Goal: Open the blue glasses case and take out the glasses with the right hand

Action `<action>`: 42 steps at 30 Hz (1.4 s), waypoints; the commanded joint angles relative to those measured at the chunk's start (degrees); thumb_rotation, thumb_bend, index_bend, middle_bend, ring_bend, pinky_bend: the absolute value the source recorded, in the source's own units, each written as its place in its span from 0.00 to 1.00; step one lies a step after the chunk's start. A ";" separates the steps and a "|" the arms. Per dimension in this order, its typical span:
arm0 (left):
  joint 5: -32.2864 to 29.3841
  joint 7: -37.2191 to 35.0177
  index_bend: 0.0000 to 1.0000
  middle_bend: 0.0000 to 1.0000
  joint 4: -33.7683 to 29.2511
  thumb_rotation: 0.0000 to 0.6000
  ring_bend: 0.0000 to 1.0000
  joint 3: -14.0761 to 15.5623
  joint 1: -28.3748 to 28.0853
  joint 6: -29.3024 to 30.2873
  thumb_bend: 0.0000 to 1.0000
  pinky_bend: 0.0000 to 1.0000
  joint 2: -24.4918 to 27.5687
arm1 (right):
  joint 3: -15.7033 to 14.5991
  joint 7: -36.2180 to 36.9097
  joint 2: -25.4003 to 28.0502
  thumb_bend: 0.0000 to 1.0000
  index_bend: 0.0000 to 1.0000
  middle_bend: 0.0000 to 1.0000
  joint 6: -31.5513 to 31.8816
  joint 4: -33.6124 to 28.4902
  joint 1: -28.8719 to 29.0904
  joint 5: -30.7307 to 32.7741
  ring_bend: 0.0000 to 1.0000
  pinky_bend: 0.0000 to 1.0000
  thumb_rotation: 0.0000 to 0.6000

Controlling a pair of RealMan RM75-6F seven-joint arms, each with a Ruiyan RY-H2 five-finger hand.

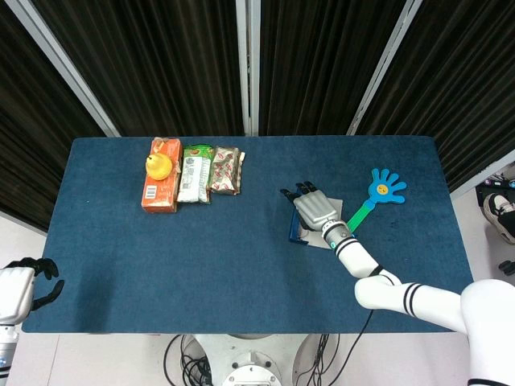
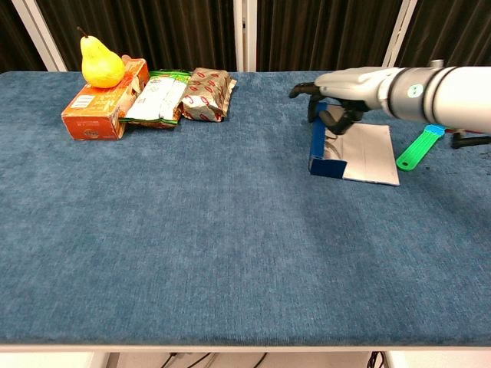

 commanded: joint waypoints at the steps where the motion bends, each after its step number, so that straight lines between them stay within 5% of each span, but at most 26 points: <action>1: 0.01 0.14 0.56 0.58 -0.05 1.00 0.46 -0.01 0.00 0.04 0.28 0.51 -0.02 | -0.73 2.05 3.21 0.34 0.00 0.18 2.99 -4.04 -2.43 -3.75 0.00 0.00 1.00; 3: -0.01 0.33 0.56 0.58 -0.12 1.00 0.46 -0.01 0.03 0.09 0.28 0.51 -0.04 | -0.75 3.11 2.90 0.22 0.00 0.15 3.47 -3.84 -2.72 -5.53 0.00 0.00 1.00; 6: -0.09 0.38 0.56 0.58 -0.14 1.00 0.46 -0.05 0.08 0.18 0.28 0.51 -0.09 | -0.93 3.63 2.28 0.18 0.00 0.13 3.14 -2.93 -2.56 -6.76 0.00 0.00 1.00; 23: -0.05 0.02 0.56 0.58 -0.04 1.00 0.46 -0.03 0.07 0.11 0.28 0.51 -0.04 | 0.09 3.21 -4.01 0.18 0.00 0.12 1.95 1.22 0.15 -8.41 0.00 0.00 1.00; 36: 0.04 -0.79 0.56 0.58 0.17 1.00 0.46 0.02 -0.01 -0.12 0.28 0.50 0.11 | 7.41 -0.72 -16.85 0.18 0.00 0.16 -0.54 15.87 8.75 1.69 0.00 0.00 1.00; 42: 0.01 -1.14 0.56 0.58 0.29 1.00 0.46 0.02 0.00 -0.15 0.28 0.50 0.11 | 7.86 -1.52 -14.51 0.19 0.00 0.18 -3.54 13.53 9.64 4.98 0.00 0.00 1.00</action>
